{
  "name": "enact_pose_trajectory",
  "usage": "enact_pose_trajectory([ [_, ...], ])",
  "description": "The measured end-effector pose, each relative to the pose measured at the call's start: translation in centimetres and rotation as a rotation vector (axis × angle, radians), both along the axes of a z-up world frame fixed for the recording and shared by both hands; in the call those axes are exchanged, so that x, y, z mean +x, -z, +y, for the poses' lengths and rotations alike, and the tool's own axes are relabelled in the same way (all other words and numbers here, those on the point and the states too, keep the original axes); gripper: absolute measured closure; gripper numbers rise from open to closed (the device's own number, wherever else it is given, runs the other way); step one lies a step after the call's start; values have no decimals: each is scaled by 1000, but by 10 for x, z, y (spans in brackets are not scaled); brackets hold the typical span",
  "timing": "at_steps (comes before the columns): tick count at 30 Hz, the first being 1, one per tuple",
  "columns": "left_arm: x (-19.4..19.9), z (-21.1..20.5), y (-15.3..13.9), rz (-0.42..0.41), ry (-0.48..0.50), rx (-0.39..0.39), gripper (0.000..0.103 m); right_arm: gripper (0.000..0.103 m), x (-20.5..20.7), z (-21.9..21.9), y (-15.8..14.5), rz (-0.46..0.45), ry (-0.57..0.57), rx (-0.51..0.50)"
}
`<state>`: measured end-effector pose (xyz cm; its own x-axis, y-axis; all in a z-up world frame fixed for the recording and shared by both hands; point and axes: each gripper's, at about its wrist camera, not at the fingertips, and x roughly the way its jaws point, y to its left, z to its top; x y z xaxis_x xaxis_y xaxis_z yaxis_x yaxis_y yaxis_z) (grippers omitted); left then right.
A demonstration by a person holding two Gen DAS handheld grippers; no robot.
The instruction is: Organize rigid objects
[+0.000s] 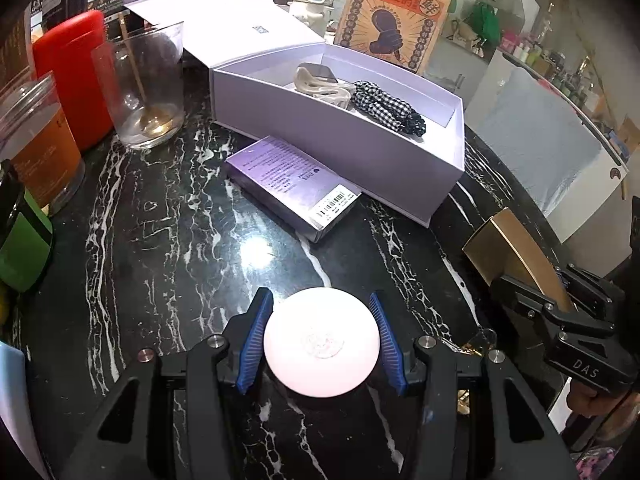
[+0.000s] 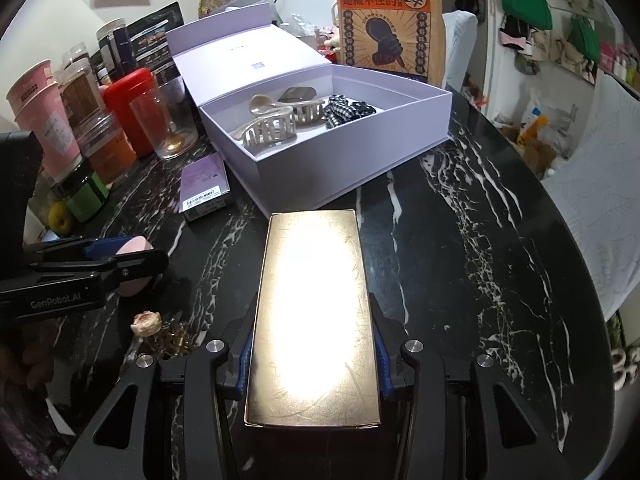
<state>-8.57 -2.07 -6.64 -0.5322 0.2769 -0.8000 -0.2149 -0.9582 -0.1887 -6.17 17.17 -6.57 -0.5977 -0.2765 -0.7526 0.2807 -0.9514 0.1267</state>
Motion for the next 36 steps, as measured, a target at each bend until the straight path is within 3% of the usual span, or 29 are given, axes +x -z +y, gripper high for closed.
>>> enact_pose_trajectory([
  [13,5,10,-19,44,31,-25,53,58,6,-2,-21,-28,-18,-8],
  [28,4,32,-48,105,117,-4,53,58,16,-6,-49,22,-48,-16],
  [36,-3,42,-62,153,143,-31,53,58,13,-7,-56,42,-60,-18],
])
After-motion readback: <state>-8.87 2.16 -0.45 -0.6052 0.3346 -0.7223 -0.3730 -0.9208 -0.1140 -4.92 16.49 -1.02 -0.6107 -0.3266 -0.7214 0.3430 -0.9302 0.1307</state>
